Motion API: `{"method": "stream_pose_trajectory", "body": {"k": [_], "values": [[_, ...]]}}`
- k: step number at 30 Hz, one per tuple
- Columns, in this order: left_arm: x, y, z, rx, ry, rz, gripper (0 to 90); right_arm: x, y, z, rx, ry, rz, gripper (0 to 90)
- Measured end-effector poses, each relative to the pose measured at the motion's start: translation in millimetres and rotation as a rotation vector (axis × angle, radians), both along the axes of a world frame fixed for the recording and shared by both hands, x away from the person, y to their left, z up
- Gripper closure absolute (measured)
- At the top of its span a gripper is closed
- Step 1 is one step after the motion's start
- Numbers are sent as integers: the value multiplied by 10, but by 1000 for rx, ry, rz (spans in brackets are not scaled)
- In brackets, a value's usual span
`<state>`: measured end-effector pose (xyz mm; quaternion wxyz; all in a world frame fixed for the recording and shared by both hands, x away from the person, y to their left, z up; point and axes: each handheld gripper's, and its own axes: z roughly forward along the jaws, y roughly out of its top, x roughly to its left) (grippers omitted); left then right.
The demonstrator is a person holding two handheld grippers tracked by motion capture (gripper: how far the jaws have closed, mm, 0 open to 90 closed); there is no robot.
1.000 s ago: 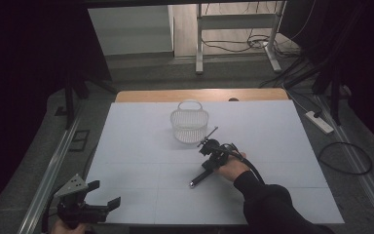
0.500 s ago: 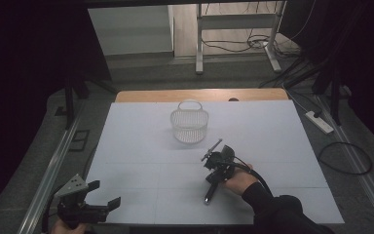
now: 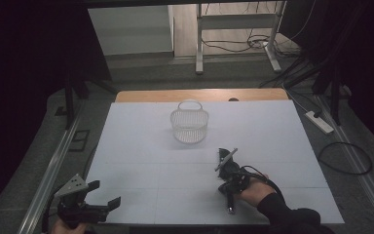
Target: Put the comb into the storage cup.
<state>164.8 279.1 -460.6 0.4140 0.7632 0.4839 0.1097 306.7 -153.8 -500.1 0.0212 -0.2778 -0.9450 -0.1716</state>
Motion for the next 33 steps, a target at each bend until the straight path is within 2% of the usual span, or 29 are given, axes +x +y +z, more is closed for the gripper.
{"method": "stream_pose_trajectory", "body": {"k": [12, 19, 23, 30, 32, 33], "values": [[4, 0, 0, -1, 3, 0, 5, -31, -346, 27, -23, -12, -53, 891], [5, -1, 0, 1, 4, 1, 5, -4, -580, 39, -27, -24, -104, 887], [6, -3, 1, 3, 4, 2, 5, 17, -718, 50, -33, -50, -137, 880], [6, -6, 1, 5, 4, 2, 5, 7, -729, 62, -30, -49, -134, 868], [6, -6, 1, 5, 5, 2, 5, -11, -717, 101, -9, -65, -123, 853], [8, -8, 0, 6, 5, 3, 5, -35, -710, 158, 20, -88, -116, 849]]}}
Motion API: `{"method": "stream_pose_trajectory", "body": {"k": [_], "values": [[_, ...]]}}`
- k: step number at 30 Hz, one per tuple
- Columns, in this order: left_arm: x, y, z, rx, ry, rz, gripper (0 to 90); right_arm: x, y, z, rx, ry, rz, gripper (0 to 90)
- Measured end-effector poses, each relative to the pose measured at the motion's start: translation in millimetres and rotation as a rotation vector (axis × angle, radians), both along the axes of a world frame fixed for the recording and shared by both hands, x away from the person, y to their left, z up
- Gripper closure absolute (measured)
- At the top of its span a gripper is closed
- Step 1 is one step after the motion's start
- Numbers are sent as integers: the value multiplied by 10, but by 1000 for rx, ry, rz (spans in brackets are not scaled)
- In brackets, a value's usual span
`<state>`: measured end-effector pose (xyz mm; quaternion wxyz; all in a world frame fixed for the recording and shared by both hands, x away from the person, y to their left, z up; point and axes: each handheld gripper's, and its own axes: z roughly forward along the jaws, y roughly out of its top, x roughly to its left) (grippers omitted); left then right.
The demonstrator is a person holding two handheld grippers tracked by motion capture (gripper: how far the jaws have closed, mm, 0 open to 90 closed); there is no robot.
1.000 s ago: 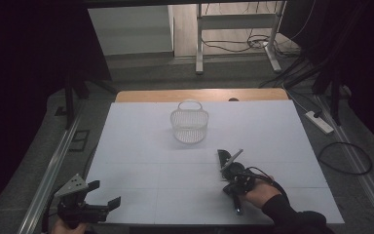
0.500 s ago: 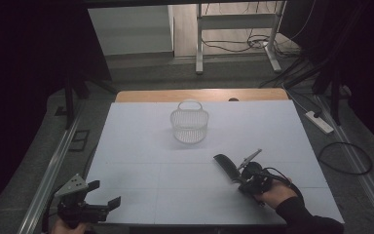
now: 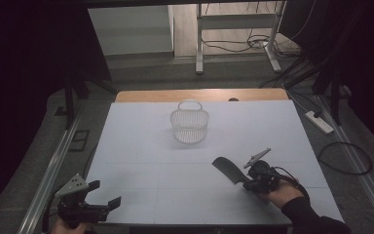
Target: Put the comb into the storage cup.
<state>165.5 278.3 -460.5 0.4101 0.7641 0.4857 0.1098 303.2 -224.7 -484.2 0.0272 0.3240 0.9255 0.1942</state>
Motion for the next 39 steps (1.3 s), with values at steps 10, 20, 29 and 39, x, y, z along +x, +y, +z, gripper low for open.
{"method": "stream_pose_trajectory", "body": {"k": [10, 20, 29, 39], "values": [[0, -2, 1, 2, 1, 1, 6, -94, -35, 160, 34, -81, -16, 724], [1, 0, 1, 1, 2, 2, 6, -139, -96, 261, 40, -170, -51, 432], [2, 0, 1, 1, 3, 1, 6, -130, -192, 282, 43, -200, -93, 226], [3, 0, -1, 1, 4, 1, 6, -78, -287, 243, 61, -182, -146, 17]]}}
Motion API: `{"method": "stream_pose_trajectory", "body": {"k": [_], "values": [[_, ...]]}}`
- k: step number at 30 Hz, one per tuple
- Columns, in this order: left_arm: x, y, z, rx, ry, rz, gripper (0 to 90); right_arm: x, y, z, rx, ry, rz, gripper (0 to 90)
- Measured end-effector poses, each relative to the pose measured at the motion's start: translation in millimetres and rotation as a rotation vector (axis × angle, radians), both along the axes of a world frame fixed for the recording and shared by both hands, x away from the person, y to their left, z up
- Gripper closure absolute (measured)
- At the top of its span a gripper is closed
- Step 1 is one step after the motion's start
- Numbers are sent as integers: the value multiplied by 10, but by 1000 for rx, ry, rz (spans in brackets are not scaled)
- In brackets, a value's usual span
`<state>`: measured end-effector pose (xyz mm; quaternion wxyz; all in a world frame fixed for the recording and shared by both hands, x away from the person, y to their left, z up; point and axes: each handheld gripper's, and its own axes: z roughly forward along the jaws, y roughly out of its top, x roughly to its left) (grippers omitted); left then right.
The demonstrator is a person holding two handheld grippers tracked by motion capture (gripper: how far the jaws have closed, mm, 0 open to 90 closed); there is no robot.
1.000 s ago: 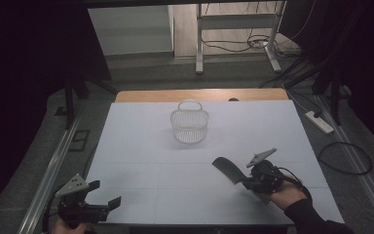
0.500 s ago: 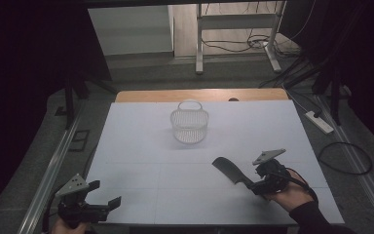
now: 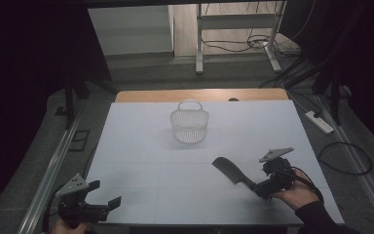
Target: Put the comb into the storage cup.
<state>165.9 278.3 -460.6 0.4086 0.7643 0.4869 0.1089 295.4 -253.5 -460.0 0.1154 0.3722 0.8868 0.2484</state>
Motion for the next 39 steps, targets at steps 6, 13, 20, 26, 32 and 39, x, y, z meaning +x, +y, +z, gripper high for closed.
{"method": "stream_pose_trajectory", "body": {"k": [6, 13, 20, 26, 32, 39], "values": [[1, -2, 0, 2, 1, 1, 6, 35, -29, -16, -4, -1, -41, 0], [4, -20, -1, 16, 2, -3, 5, 64, 2, -65, -7, 23, -38, 0], [4, -20, 0, 16, 2, -7, 5, 91, 38, -148, -23, 48, -34, 0], [5, -20, -1, 15, 3, -9, 5, 129, 63, -256, -54, 72, -24, 0], [7, -21, -1, 15, 3, -10, 4, 168, 116, -371, -76, 114, -3, 0], [7, -21, 0, 15, 4, -12, 5, 172, 208, -472, -123, 134, 34, 0]]}}
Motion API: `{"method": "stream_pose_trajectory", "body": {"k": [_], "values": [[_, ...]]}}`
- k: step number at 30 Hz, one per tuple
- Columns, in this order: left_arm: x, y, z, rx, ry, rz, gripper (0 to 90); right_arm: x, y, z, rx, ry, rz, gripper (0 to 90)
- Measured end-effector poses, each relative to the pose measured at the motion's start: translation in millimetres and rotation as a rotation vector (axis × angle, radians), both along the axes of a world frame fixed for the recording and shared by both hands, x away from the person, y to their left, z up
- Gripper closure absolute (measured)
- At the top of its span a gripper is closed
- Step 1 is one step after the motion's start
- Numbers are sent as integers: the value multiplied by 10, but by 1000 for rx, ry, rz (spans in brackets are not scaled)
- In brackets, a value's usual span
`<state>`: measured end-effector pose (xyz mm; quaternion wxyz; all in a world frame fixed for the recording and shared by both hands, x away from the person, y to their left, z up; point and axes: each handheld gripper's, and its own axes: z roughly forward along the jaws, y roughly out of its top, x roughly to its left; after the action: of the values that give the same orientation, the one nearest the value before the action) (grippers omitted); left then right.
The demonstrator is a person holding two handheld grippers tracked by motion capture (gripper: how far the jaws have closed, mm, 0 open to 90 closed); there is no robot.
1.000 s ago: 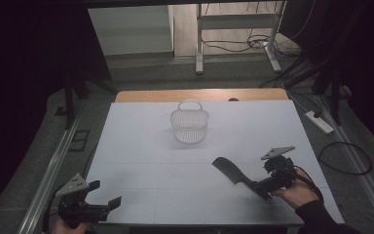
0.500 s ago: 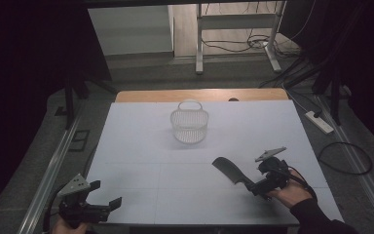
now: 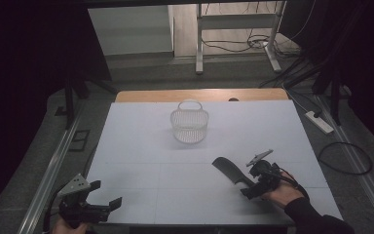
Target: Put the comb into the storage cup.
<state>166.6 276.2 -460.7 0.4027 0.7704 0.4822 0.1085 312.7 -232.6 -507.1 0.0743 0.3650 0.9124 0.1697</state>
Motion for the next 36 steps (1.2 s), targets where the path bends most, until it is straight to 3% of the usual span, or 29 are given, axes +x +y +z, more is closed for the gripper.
{"method": "stream_pose_trajectory", "body": {"k": [3, 15, 23, 24, 26, 30, 36], "values": [[0, 1, 0, -1, 0, -1, 5, 12, 4, -36, -24, 3, 6, 0], [0, 0, 0, 0, 0, -4, 6, 10, 30, -33, -46, 11, -9, 10], [2, -1, 0, 1, 2, -5, 7, -9, 45, 77, -34, 12, 31, 383], [3, -1, 0, 0, 3, -5, 7, -6, 57, 90, -32, 17, 51, 469], [6, -1, -2, -1, 5, -5, 7, -5, 62, 93, -32, 18, 55, 492], [5, -1, -1, 0, 5, -4, 7, 20, 52, 113, -26, 29, 46, 716], [7, -2, -1, 1, 6, -1, 7, 18, 50, 117, -24, 32, 43, 722]]}}
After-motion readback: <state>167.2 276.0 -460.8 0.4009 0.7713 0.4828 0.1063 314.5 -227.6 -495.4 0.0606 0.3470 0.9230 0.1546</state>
